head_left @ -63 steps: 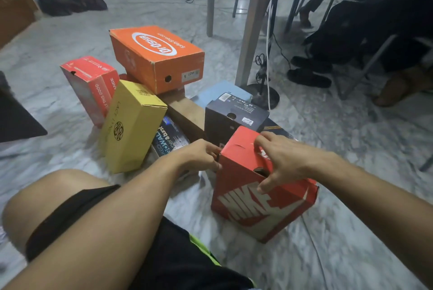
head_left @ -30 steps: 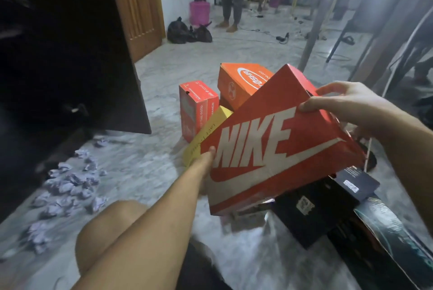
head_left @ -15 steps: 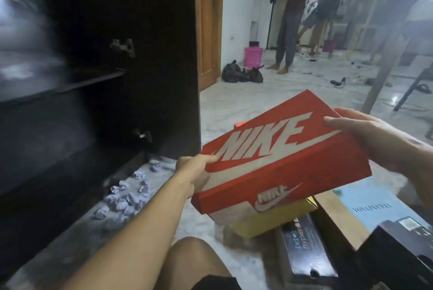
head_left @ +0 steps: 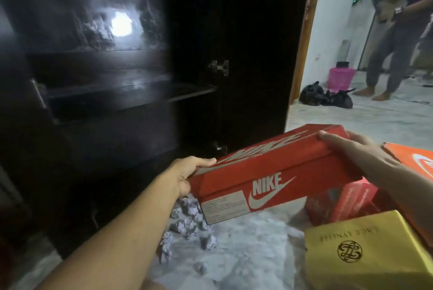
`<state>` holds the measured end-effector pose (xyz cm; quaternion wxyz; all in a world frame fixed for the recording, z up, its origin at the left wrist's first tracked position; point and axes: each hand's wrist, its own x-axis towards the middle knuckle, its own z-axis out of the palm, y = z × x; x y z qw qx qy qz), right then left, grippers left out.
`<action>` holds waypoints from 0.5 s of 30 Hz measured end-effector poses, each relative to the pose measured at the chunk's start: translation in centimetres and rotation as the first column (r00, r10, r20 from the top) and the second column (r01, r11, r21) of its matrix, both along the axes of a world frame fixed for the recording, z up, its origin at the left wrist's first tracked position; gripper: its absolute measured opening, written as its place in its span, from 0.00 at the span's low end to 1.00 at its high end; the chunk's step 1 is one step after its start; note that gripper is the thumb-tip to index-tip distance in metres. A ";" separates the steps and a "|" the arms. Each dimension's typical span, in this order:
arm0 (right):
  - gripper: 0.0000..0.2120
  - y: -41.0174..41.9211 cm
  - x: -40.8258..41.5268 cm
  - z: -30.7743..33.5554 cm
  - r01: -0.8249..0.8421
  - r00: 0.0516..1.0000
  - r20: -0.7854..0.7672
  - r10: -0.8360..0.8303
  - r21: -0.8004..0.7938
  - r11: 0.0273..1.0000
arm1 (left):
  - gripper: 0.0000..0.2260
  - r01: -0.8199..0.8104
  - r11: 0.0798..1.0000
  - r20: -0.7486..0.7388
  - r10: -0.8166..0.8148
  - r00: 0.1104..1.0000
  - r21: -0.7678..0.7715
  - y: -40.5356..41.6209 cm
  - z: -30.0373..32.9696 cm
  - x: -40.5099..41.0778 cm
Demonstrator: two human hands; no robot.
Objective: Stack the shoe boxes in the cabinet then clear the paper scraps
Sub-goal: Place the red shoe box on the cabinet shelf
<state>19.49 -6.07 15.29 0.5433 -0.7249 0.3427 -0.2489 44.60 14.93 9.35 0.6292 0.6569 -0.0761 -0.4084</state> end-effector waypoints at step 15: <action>0.12 -2.1 16.4 -4.8 -0.168 0.960 -0.229 0.162 -0.007 0.986 | 0.49 -0.255 0.962 0.125 0.242 0.962 0.101 4.1 -5.9 8.6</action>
